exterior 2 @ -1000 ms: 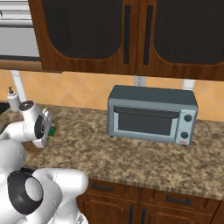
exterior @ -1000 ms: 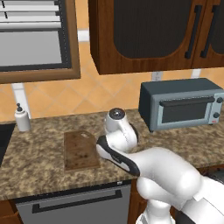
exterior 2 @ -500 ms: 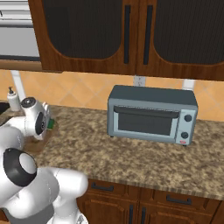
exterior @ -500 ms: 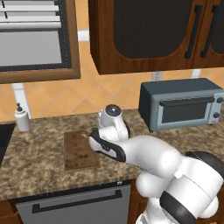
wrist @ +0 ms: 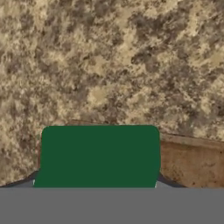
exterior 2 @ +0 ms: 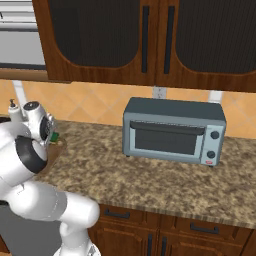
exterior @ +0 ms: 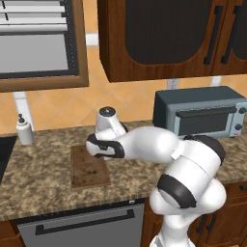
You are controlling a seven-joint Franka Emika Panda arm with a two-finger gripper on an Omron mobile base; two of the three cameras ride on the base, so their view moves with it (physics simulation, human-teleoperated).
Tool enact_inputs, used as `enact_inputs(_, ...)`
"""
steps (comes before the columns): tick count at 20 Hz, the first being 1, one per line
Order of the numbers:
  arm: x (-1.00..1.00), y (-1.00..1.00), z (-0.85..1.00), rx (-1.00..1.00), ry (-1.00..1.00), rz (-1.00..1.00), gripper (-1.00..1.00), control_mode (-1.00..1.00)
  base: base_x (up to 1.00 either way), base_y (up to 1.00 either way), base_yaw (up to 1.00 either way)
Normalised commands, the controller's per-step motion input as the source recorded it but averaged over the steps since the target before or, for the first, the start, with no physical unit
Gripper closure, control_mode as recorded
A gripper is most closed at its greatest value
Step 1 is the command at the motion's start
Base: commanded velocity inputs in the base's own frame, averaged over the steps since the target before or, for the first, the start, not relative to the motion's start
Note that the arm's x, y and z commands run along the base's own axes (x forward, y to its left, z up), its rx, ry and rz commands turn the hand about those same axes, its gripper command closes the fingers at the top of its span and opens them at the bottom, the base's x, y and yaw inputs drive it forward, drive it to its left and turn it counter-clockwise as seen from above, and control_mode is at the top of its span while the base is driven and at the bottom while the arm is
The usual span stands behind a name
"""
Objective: Pick up the sponge from the counter and clean the cutting board by briefly scrubbing or pressing down on the cutting board. Once finished, release the sponge.
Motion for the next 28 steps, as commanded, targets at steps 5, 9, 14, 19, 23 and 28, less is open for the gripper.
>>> enact_inputs(5, 0.18, 0.07, -0.70, 0.00, 0.04, 0.00, 1.00, -1.00, 0.00, 0.00, 0.00)
enact_inputs(9, 0.26, 0.02, -0.54, 0.00, 0.00, 0.00, 1.00, -1.00, 0.00, 0.00, 0.00)
enact_inputs(14, 0.11, 0.10, -0.34, 0.00, 0.00, 0.00, -1.00, -1.00, 0.00, 0.00, 0.00)
enact_inputs(19, 0.24, 0.08, -0.02, 0.00, 0.00, 0.00, -1.00, -1.00, 0.00, 0.00, 0.00)
enact_inputs(23, 0.30, 0.01, 0.00, 0.00, -0.03, 0.00, -1.00, -1.00, 0.00, 0.00, 0.00)
enact_inputs(28, 0.05, 0.00, 0.36, 0.00, -0.08, 0.00, -1.00, -1.00, 0.00, 0.00, 0.00)
